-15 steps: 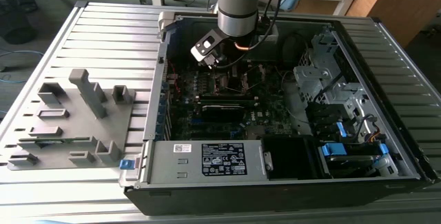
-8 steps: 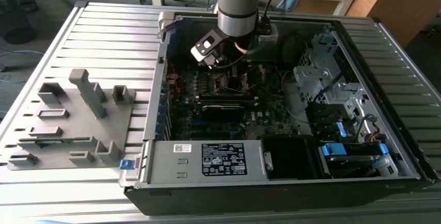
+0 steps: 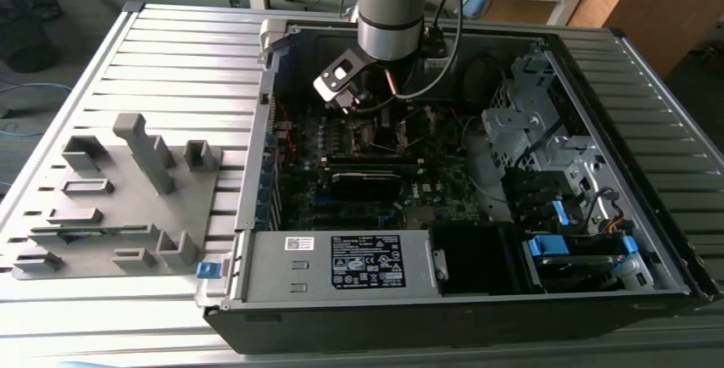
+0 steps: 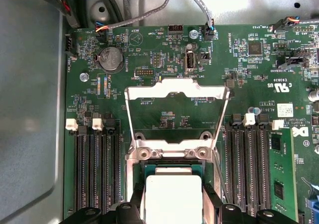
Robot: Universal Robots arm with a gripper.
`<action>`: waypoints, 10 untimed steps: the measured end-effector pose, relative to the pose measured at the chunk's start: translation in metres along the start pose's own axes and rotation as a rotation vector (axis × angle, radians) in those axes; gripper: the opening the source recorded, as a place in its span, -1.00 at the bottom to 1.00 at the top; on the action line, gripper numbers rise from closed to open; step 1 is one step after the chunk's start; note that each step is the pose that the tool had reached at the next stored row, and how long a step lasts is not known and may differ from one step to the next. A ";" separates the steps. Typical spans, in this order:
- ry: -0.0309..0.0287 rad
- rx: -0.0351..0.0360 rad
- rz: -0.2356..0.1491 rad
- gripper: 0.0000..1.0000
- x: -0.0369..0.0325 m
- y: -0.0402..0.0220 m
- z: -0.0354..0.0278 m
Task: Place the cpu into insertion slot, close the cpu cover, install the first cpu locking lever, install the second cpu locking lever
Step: 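Place the cpu into insertion slot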
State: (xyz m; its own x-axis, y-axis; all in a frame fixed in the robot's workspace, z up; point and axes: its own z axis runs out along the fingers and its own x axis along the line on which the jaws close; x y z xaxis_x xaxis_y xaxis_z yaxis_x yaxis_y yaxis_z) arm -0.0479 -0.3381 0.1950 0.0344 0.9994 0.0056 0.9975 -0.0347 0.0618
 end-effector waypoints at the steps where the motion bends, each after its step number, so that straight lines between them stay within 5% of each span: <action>1: 0.0004 -0.0002 0.000 0.08 0.0000 0.0000 0.0004; 10: -0.0002 0.0000 0.000 0.08 0.0000 -0.0002 0.0032</action>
State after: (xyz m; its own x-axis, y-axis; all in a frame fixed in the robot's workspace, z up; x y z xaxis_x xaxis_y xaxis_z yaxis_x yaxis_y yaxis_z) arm -0.0479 -0.3381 0.1918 0.0344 0.9994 0.0054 0.9975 -0.0347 0.0618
